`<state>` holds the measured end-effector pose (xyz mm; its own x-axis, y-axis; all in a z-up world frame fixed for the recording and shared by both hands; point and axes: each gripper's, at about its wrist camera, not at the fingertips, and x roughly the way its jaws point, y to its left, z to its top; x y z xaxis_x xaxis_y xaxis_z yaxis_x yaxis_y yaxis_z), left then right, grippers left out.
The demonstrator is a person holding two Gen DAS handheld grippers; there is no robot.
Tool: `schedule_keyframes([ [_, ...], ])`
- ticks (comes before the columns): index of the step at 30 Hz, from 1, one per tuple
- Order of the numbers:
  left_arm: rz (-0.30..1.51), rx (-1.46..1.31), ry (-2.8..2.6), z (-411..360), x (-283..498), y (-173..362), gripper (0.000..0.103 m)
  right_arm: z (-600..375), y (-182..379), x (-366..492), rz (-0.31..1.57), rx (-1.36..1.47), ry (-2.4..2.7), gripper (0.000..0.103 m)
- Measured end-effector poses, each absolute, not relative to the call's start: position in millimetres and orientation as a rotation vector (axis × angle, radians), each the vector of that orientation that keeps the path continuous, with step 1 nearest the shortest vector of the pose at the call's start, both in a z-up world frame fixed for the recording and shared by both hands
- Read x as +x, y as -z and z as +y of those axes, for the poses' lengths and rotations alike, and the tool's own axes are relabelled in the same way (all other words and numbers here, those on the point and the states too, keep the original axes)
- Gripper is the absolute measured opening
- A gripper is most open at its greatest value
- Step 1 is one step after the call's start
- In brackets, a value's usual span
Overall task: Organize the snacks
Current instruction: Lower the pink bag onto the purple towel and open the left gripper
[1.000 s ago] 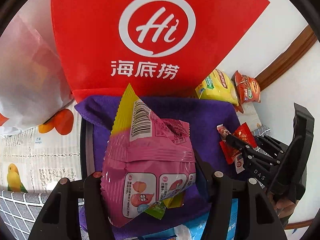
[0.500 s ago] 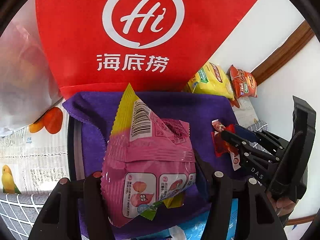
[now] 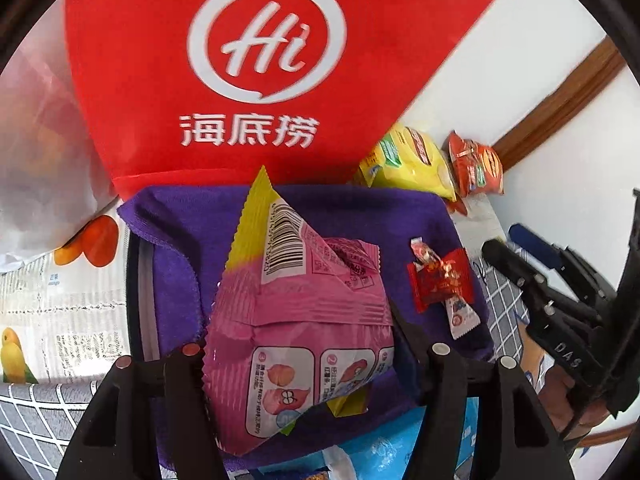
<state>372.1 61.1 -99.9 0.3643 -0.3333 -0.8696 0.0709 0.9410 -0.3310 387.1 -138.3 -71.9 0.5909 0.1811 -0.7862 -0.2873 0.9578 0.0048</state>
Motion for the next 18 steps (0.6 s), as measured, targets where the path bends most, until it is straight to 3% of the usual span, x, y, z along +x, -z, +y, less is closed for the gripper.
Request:
schedule_keyframes([
  [4, 1.155, -0.246, 0.262, 55.5, 369.0, 91.1, 0.076, -140.5, 64.0, 381.2, 0.879, -0.102, -0.255, 0.055],
  [18, 1.007, -0.218, 0.373, 45.9, 321.8, 20.9, 0.078, -161.7, 33.8, 304.9, 0.837, -0.049, -0.184, 0.055],
])
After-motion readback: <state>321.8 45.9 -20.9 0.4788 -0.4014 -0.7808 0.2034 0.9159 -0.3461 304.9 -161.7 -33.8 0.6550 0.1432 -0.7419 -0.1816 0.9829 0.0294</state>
